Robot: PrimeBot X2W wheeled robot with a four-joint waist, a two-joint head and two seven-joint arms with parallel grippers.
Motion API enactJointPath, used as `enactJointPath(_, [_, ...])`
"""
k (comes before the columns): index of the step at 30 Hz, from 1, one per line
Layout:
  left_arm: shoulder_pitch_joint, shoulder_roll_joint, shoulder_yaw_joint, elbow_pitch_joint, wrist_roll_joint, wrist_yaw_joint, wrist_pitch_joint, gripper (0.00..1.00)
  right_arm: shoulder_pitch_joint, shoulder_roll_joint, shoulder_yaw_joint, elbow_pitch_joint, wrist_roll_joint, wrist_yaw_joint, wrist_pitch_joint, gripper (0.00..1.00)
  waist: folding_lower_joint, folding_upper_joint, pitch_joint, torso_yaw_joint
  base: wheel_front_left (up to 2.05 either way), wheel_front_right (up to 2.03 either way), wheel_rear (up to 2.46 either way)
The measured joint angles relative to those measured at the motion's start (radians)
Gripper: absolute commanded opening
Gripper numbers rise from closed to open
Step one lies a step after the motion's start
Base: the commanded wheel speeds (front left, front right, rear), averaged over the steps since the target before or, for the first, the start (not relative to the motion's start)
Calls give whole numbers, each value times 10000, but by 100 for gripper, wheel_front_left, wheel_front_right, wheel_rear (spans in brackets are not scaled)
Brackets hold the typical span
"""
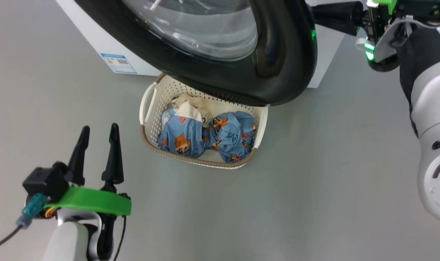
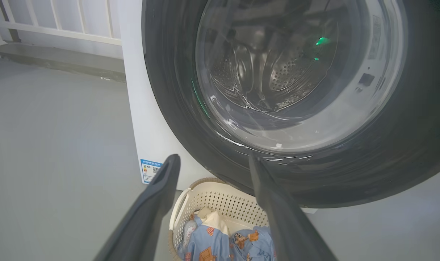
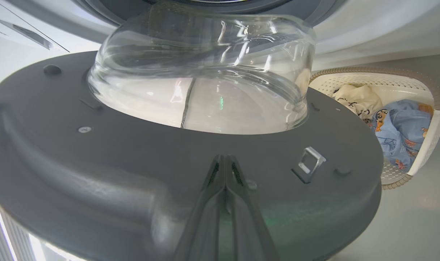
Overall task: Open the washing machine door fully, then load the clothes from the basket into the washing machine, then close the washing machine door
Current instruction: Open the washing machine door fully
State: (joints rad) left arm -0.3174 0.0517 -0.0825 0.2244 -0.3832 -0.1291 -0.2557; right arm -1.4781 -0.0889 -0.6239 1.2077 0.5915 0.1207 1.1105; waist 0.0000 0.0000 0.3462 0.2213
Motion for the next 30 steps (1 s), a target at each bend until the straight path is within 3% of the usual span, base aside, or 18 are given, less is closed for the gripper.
enactJointPath(5, [174,42,10,12,10,0,2,100,820,159,328,-1011,652,0,679,0,0,0,-276,-96,0,0,0])
enactJointPath(13, [282,159,-4,48,10,0,2,100,1723,151,1847,-1187,2556,0,1179,0,0,0,-540,-92,0,0,0])
enactJointPath(23, [317,221,-4,71,90,0,0,100,3431,153,5655,-2481,6378,0,1135,0,0,0,-729,-204,0,0,0])
enactJointPath(30, [318,242,-10,65,98,0,2,100,4498,98,8184,-3484,8600,0,40,0,0,0,-795,-297,0,0,0])
